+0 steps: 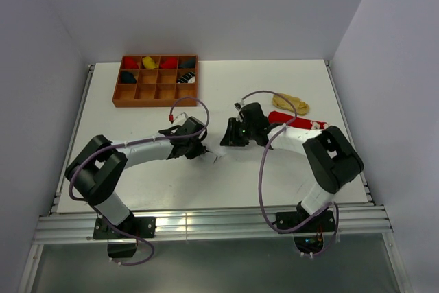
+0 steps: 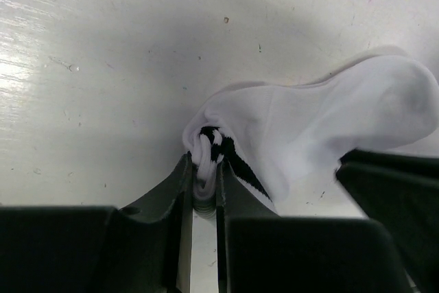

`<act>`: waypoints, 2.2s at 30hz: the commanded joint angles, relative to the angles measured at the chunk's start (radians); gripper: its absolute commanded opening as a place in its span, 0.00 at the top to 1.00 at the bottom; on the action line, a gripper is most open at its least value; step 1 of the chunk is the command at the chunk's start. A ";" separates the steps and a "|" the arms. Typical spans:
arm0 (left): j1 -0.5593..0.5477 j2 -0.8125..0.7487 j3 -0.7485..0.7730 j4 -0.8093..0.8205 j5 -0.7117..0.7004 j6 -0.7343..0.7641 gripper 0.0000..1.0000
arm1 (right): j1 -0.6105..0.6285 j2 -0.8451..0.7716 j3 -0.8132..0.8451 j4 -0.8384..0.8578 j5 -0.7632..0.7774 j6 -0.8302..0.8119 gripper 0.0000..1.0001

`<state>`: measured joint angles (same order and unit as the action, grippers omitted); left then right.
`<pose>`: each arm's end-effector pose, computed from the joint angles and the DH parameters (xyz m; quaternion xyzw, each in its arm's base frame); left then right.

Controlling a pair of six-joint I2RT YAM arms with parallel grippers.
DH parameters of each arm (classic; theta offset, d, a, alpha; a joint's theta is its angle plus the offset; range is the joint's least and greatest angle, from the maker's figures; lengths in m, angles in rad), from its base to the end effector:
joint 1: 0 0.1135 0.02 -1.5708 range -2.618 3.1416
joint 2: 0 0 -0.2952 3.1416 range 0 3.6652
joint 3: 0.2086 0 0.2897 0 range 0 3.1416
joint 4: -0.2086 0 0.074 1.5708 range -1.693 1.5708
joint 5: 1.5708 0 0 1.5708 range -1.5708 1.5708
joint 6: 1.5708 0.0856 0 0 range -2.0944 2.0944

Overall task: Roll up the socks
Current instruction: Roll the sock at the center of the board.

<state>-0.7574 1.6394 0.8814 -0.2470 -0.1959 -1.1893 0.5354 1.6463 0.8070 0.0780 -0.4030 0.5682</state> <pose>0.2817 -0.2435 0.1234 -0.2314 0.9276 -0.1769 0.2339 0.3156 0.2262 0.1316 -0.0640 0.9018 0.3589 0.2321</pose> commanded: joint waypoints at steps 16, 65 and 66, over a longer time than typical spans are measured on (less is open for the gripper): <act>-0.030 0.037 0.085 -0.190 -0.042 0.120 1.00 | -0.045 0.115 0.195 -0.112 0.213 -0.163 0.67; -0.030 0.157 0.218 -0.279 0.013 0.126 1.00 | 0.589 -0.028 -0.137 0.330 0.790 -0.438 0.46; -0.030 0.157 0.218 -0.279 0.013 0.128 0.99 | 0.589 -0.014 -0.132 0.321 0.791 -0.435 0.46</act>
<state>-0.7773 1.7626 1.1000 -0.5003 -0.1989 -1.0763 1.1152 1.5929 0.6384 0.3801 0.3733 0.1463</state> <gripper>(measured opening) 0.165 0.541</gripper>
